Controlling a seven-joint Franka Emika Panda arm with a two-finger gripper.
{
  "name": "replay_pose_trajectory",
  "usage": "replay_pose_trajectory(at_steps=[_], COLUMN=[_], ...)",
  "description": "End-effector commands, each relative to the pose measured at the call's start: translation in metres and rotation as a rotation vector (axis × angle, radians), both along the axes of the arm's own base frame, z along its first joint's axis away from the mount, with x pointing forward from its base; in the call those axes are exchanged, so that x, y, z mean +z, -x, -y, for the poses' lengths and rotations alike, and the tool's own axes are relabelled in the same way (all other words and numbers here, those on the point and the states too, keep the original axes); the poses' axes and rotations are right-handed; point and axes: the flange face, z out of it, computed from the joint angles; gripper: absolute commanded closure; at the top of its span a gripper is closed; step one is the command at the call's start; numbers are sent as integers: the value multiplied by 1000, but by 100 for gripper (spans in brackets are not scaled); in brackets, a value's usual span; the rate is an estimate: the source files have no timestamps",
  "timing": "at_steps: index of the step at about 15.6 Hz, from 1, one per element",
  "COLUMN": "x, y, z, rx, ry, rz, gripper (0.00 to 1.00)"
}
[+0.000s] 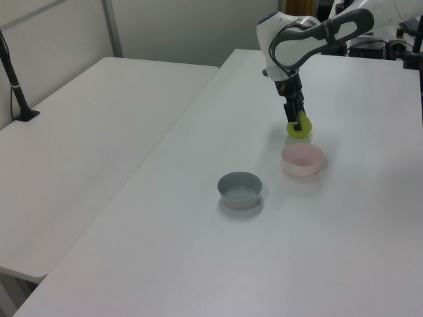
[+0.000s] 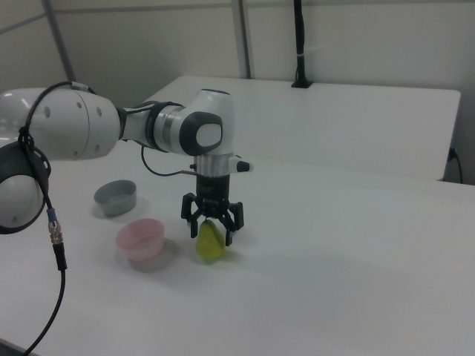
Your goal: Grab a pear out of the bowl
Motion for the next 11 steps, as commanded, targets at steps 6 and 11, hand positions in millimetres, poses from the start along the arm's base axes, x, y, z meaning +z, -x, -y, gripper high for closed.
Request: replay_pose_trajectory(at_steps=[6, 11], x=[105, 183], y=[5, 21], z=[-18, -25], rx=[-74, -186], ry=[41, 68], rz=[161, 282], gripper=[0, 0])
